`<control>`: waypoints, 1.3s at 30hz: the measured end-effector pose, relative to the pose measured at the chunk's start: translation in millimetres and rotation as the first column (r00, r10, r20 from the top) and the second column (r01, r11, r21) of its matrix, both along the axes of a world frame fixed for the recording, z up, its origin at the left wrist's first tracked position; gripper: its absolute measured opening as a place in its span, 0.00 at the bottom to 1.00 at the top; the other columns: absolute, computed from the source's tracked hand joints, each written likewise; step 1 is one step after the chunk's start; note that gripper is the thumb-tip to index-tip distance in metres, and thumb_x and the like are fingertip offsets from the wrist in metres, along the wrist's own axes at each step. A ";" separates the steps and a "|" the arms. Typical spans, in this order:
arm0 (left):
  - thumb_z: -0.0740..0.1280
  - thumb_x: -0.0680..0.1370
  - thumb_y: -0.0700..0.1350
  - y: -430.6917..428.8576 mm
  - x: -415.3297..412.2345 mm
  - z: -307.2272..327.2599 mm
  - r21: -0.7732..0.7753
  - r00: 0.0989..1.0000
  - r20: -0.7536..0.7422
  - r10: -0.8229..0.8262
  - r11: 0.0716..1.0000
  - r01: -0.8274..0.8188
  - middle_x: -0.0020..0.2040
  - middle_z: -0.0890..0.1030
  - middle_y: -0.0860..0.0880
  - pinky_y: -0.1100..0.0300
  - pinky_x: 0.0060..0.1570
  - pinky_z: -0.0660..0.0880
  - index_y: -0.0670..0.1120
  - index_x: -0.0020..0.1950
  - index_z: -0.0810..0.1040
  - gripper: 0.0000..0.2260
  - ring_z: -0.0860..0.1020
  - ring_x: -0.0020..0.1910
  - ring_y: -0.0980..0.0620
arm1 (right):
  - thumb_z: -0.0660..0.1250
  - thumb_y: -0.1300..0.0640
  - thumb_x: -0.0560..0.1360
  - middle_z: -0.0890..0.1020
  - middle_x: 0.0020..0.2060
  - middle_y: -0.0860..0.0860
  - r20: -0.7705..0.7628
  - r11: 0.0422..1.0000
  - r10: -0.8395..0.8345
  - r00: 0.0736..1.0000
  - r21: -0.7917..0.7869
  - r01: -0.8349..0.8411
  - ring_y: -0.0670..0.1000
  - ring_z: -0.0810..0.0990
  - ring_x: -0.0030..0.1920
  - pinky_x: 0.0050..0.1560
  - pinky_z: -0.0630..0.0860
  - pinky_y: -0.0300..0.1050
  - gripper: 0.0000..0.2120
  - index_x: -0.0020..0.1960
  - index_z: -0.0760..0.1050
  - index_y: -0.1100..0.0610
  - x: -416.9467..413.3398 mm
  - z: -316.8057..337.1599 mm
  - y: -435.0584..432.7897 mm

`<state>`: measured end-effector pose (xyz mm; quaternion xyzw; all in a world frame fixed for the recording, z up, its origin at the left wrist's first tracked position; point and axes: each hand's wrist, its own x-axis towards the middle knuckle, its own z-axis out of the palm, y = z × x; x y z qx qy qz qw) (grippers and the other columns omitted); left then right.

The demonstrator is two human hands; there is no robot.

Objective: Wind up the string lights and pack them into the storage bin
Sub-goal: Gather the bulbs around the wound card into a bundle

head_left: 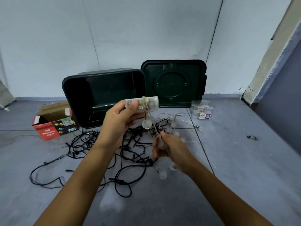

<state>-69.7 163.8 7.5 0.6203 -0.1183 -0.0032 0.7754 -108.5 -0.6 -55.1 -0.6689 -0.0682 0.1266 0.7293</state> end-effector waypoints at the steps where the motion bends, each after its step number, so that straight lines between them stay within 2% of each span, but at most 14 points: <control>1: 0.65 0.70 0.54 -0.9 1.4 -1.6 0.020 1.000 0.009 0.021 1.000 -0.022 0.42 0.84 0.51 0.65 0.39 0.74 0.51 0.50 0.80 0.12 0.82 0.43 0.55 | 0.47 0.51 0.82 0.77 0.28 0.51 0.085 0.989 -0.007 0.996 -0.144 0.019 0.49 0.76 0.31 0.40 0.76 0.45 0.22 0.41 0.73 0.61 -7.9 4.7 0.1; 5: 0.65 0.74 0.51 -9.2 1.7 -9.4 0.116 0.998 0.047 0.047 0.992 -0.052 0.42 0.84 0.51 0.67 0.38 0.75 0.47 0.51 0.79 0.10 0.82 0.44 0.54 | 0.48 0.46 0.81 0.70 0.28 0.47 0.388 0.693 0.230 0.892 -0.709 0.130 0.43 0.68 0.28 0.35 0.70 0.40 0.17 0.37 0.65 0.50 -29.9 51.8 2.2; 8: 0.66 0.73 0.47 -15.5 -3.6 -14.4 0.210 0.996 0.064 -0.054 0.977 0.040 0.40 0.84 0.53 0.66 0.40 0.76 0.43 0.51 0.78 0.11 0.82 0.41 0.56 | 0.50 0.47 0.80 0.69 0.25 0.45 0.456 0.454 0.405 0.792 -0.852 0.259 0.44 0.67 0.22 0.25 0.69 0.33 0.17 0.34 0.64 0.48 -17.9 102.9 -3.3; 12: 0.66 0.74 0.43 -25.5 -18.4 -19.0 0.265 0.976 0.005 -0.217 0.941 0.208 0.40 0.84 0.53 0.70 0.37 0.74 0.43 0.52 0.77 0.08 0.82 0.40 0.59 | 0.61 0.47 0.77 0.69 0.21 0.46 0.463 0.525 0.399 0.791 -0.823 0.217 0.44 0.64 0.20 0.24 0.64 0.32 0.21 0.27 0.69 0.56 31.8 134.1 -18.2; 14: 0.67 0.72 0.46 -28.1 -23.2 -19.0 0.251 0.962 -0.029 -0.273 0.929 0.271 0.43 0.84 0.49 0.68 0.39 0.75 0.43 0.53 0.78 0.12 0.82 0.42 0.55 | 0.64 0.47 0.75 0.67 0.21 0.47 0.389 0.667 0.339 0.857 -0.741 0.073 0.45 0.63 0.22 0.24 0.64 0.34 0.22 0.25 0.67 0.56 53.0 126.0 -22.1; 17: 0.67 0.70 0.48 -28.2 -24.3 -17.0 0.189 0.960 -0.038 -0.279 0.941 0.281 0.42 0.84 0.49 0.67 0.39 0.75 0.44 0.52 0.78 0.13 0.82 0.42 0.53 | 0.65 0.50 0.75 0.67 0.20 0.48 0.196 0.920 0.151 0.969 -0.387 -0.065 0.47 0.64 0.21 0.25 0.64 0.38 0.21 0.25 0.66 0.53 65.6 88.8 -18.1; 20: 0.66 0.70 0.48 -25.9 -22.9 -13.5 0.041 0.970 -0.030 -0.241 0.969 0.242 0.40 0.84 0.49 0.67 0.35 0.75 0.44 0.49 0.78 0.11 0.82 0.40 0.53 | 0.64 0.53 0.75 0.76 0.32 0.60 0.020 0.996 -0.011 1.000 -0.088 0.012 0.57 0.74 0.31 0.38 0.73 0.46 0.14 0.32 0.75 0.58 61.5 38.1 -11.9; 21: 0.65 0.70 0.48 -23.9 -20.4 -11.7 -0.014 0.975 -0.033 -0.219 0.976 0.219 0.40 0.84 0.49 0.67 0.34 0.75 0.44 0.49 0.79 0.11 0.82 0.39 0.53 | 0.65 0.52 0.74 0.76 0.36 0.66 0.044 0.996 -0.036 0.998 -0.085 0.039 0.51 0.65 0.38 0.41 0.74 0.51 0.13 0.37 0.76 0.61 58.5 23.3 -10.1; 22: 0.65 0.70 0.48 -21.0 -18.3 -8.6 -0.061 0.980 -0.037 -0.196 0.979 0.193 0.40 0.84 0.50 0.66 0.35 0.76 0.45 0.49 0.79 0.11 0.82 0.39 0.54 | 0.63 0.50 0.76 0.76 0.35 0.67 0.066 0.990 -0.078 0.995 -0.110 0.085 0.74 0.75 0.45 0.40 0.75 0.54 0.15 0.39 0.75 0.62 51.9 15.4 -8.7; 23: 0.64 0.71 0.49 -17.6 -15.4 -4.9 -0.101 0.985 -0.041 -0.170 0.981 0.165 0.40 0.84 0.50 0.66 0.35 0.76 0.46 0.49 0.78 0.11 0.81 0.38 0.55 | 0.59 0.50 0.78 0.76 0.30 0.63 0.076 0.982 -0.126 0.989 -0.131 0.135 0.61 0.75 0.28 0.35 0.74 0.51 0.17 0.38 0.73 0.61 43.5 11.2 -8.8; 28: 0.62 0.73 0.50 -5.5 2.7 12.5 -0.203 0.999 -0.023 -0.026 0.979 0.021 0.40 0.84 0.52 0.67 0.37 0.75 0.50 0.52 0.77 0.11 0.82 0.40 0.58 | 0.54 0.55 0.81 0.75 0.25 0.49 0.154 0.984 -0.050 0.987 -0.160 0.075 0.49 0.76 0.27 0.32 0.77 0.41 0.15 0.38 0.69 0.59 3.0 9.3 -7.8; 32: 0.62 0.78 0.49 -6.5 14.5 3.1 -0.003 0.994 0.020 0.111 0.994 -0.111 0.43 0.85 0.51 0.61 0.42 0.74 0.50 0.51 0.78 0.07 0.83 0.45 0.54 | 0.54 0.52 0.81 0.74 0.29 0.47 0.228 0.932 0.115 0.967 -0.360 -0.026 0.42 0.70 0.24 0.25 0.68 0.34 0.11 0.45 0.73 0.53 -12.6 40.7 0.0; 35: 0.66 0.75 0.50 -6.9 14.0 -11.1 0.164 0.988 0.063 0.140 0.975 -0.149 0.44 0.84 0.48 0.54 0.46 0.76 0.49 0.49 0.79 0.07 0.83 0.46 0.50 | 0.55 0.49 0.79 0.73 0.30 0.46 0.453 0.742 0.235 0.860 -0.655 0.142 0.41 0.69 0.28 0.30 0.69 0.35 0.11 0.44 0.72 0.53 -10.5 70.7 2.0; 39: 0.66 0.75 0.45 -10.7 2.5 -28.0 0.360 0.999 0.045 -0.004 0.933 -0.013 0.42 0.84 0.49 0.60 0.44 0.78 0.45 0.51 0.78 0.07 0.82 0.42 0.53 | 0.59 0.48 0.77 0.73 0.29 0.42 0.613 0.597 0.298 0.732 -0.718 0.358 0.39 0.72 0.26 0.26 0.69 0.32 0.08 0.42 0.72 0.50 16.5 102.9 -4.8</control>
